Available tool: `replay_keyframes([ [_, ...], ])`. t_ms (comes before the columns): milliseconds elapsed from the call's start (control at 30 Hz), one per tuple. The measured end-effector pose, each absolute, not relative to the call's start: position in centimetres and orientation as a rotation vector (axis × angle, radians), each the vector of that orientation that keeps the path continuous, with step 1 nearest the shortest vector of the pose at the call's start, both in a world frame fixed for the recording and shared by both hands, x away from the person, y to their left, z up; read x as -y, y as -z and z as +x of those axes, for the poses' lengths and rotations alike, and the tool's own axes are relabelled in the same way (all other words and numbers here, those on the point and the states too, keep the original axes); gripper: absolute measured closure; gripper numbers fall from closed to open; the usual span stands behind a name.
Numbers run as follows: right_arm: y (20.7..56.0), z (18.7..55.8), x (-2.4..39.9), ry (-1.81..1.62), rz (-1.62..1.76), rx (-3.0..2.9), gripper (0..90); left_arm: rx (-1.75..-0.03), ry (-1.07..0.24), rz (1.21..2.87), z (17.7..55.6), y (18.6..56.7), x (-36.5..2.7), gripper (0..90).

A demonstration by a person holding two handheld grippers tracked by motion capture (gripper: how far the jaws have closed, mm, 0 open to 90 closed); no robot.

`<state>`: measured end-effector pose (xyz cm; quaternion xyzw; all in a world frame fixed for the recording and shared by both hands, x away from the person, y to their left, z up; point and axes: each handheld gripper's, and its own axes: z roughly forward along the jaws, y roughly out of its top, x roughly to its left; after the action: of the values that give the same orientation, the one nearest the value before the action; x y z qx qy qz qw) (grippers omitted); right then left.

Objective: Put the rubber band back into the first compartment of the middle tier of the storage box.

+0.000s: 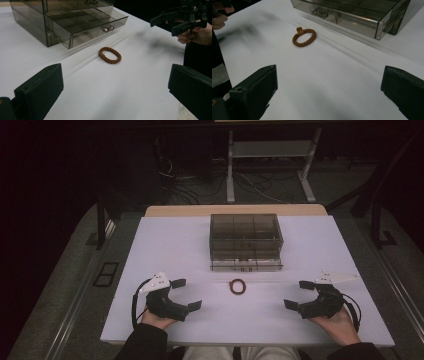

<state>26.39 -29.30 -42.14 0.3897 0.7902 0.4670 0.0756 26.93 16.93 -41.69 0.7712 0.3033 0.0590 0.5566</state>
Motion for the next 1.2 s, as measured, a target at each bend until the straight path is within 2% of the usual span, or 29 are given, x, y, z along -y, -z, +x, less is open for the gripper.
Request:
replay_keyframes([
  [1200,42.2,26.1,29.4,-1.393,1.186,-2.377,0.2,-0.634,-0.105,1.965,28.4,39.3,-14.8,0.0],
])
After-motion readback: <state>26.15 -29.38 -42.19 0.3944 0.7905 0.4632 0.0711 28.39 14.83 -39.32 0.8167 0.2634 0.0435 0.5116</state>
